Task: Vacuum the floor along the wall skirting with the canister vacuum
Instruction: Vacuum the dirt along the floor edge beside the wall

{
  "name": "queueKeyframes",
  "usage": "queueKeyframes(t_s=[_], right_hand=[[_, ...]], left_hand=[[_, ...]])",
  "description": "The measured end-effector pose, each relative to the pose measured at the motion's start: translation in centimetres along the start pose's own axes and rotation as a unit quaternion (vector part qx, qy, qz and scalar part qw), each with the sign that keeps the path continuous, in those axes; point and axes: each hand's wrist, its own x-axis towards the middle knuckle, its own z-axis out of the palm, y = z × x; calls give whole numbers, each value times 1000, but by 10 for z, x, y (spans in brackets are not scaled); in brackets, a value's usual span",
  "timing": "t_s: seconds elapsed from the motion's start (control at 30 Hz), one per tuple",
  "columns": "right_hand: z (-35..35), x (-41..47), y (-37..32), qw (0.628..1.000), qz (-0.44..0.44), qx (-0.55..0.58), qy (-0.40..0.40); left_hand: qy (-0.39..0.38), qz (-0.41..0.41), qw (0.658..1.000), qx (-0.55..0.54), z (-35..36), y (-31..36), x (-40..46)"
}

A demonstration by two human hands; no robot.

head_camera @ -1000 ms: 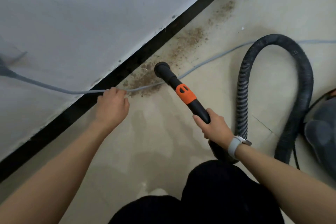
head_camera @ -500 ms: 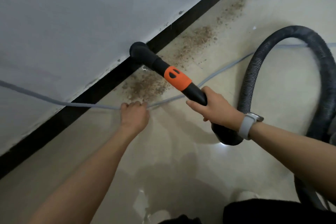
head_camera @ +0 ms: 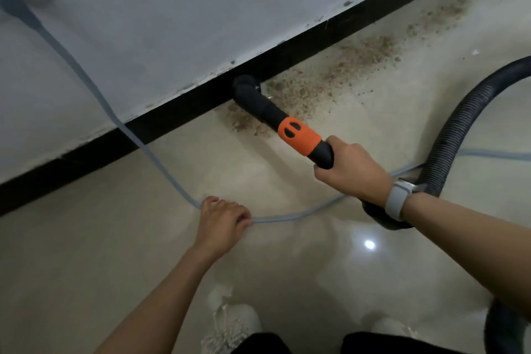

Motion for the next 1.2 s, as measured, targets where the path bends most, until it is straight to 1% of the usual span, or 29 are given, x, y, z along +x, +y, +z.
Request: queueKeyframes(t_s=[0.13, 0.2, 0.23, 0.3, 0.37, 0.43, 0.5, 0.57, 0.63, 0.77, 0.93, 1.1, 1.2], right_hand=[[15, -15, 8, 1000, -5, -8, -4], [20, -23, 11, 1000, 17, 15, 9], [20, -26, 12, 999, 27, 27, 14], [24, -31, 11, 999, 24, 29, 8], [30, -35, 7, 1000, 0, 6, -16], [39, -38, 3, 998, -30, -34, -44], [45, -39, -1, 995, -50, -61, -66], [47, -36, -6, 993, -51, -68, -83], [46, -28, -14, 992, -54, -69, -93], [46, 3, -29, 990, -75, -65, -98], [50, 32, -44, 987, -96, -95, -86], [43, 48, -40, 992, -73, -70, -73], [39, 49, -30, 994, -54, -62, -71]], left_hand=[[-62, -18, 998, 27, -4, -42, -29], [-102, -60, 993, 27, -12, -54, -32], [-114, -78, 990, 36, -14, -59, -32], [-104, -106, 989, 26, -17, -63, -30], [-80, -147, 986, -27, -17, -58, -25], [-46, -170, 981, -76, -14, -45, -17], [-67, -201, 973, -95, -8, -28, -8], [-111, -234, 963, -78, 1, -15, -2], [-133, -257, 954, -72, 7, -7, 1], [-132, -278, 950, -62, 6, -3, 6], [-132, -290, 946, -52, 3, -2, 11], [-153, -311, 936, -58, -2, 2, 17], [-173, -303, 935, -56, -7, 3, 23]])
